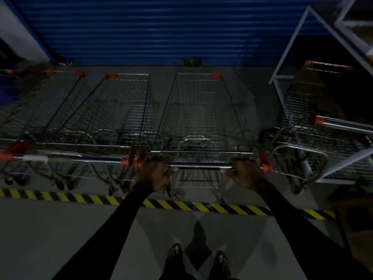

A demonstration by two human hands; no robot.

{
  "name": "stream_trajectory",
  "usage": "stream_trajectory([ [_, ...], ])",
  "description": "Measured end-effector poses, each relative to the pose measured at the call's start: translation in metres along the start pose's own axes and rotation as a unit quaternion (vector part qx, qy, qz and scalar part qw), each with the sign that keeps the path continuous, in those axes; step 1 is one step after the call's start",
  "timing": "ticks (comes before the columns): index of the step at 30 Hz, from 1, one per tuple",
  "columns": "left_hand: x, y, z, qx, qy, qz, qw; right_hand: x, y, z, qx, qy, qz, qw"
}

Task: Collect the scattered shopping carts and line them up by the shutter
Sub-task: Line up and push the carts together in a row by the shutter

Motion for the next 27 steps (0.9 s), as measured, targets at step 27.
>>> stream_trajectory([
  [27, 0.003, -0.007, -0.01, 0.024, -0.023, 0.0, 0.999, -0.005, -0.021, -0.02, 0.04, -0.037, -0.029, 0.998],
])
Point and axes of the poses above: each hand's wrist, its own x-axis away from the middle knuckle, its own y-axis out of the palm, z = x × y, the point moved 3 cm from there along -x, towards the middle knuckle, and after that the axes turned 12 degrees about y, right-handed, at the moved point
